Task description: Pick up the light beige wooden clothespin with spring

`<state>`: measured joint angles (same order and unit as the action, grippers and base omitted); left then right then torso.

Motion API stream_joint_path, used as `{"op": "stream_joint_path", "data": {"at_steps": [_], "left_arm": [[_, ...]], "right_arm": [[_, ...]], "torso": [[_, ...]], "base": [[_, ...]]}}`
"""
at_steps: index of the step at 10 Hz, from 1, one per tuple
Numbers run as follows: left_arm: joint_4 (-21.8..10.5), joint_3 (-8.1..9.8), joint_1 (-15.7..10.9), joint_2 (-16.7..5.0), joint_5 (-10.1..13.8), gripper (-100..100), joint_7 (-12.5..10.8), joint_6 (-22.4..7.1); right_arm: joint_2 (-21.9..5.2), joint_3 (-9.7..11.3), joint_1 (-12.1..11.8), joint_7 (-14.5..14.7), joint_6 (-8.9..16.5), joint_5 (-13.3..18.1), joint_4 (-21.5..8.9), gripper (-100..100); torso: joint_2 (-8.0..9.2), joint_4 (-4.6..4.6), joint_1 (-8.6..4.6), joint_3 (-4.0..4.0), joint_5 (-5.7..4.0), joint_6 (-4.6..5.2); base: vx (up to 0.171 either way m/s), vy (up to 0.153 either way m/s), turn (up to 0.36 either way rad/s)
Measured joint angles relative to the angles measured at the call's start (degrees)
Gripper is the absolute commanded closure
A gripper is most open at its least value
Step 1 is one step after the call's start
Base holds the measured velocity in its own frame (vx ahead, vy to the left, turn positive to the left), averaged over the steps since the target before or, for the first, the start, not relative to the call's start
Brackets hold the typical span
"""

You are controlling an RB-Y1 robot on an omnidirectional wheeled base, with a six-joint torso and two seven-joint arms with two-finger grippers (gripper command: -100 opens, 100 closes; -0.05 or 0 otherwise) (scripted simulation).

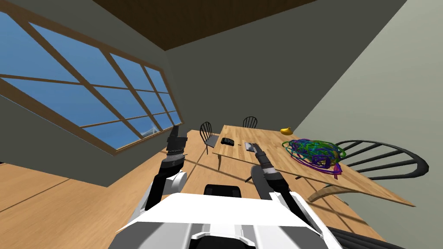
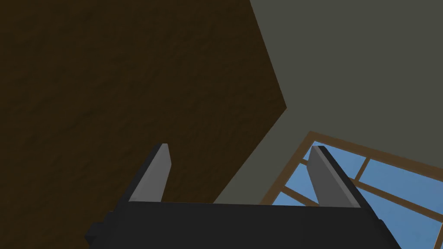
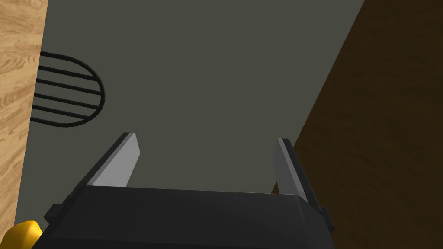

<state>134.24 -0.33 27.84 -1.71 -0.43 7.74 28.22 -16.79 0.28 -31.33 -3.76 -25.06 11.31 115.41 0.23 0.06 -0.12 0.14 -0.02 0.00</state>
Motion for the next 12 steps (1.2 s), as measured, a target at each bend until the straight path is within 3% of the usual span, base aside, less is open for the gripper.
{"op": "stream_joint_path", "data": {"at_steps": [3,5,9,12], "left_arm": [[0.0,0.0,0.01,0.0,0.0,0,0.0,0.0],[0.0,0.0,0.0,0.0,0.0,0,0.0,0.0],[0.0,0.0,0.0,0.0,0.0,0,0.0,0.0],[0.0,0.01,0.02,0.0,0.0,0,0.0,0.0]], "right_arm": [[-2.5,0.77,0.32,1.08,-0.19,2.04,-4.13,-100],[-5.52,1.09,0.42,1.92,-1.68,4.29,-8.62,-100],[-10.56,1.65,-0.79,3.07,-2.76,7.75,-14.0,-100],[-13.48,2.31,0.76,3.81,-3.67,10.25,-20.13,-100]], "torso": [[-0.08,-0.01,0.01,-0.04,0.0,0.03],[-0.04,-0.01,0.0,-0.02,0.0,-0.02],[-0.14,-0.03,0.01,-0.08,0.0,-0.01],[-0.2,-0.04,-0.03,-0.11,-0.01,0.05]], "base": [[-0.049,0.002,0.213],[-0.059,-0.005,0.282],[-0.032,0.002,0.213],[-0.022,0.001,0.248]]}}
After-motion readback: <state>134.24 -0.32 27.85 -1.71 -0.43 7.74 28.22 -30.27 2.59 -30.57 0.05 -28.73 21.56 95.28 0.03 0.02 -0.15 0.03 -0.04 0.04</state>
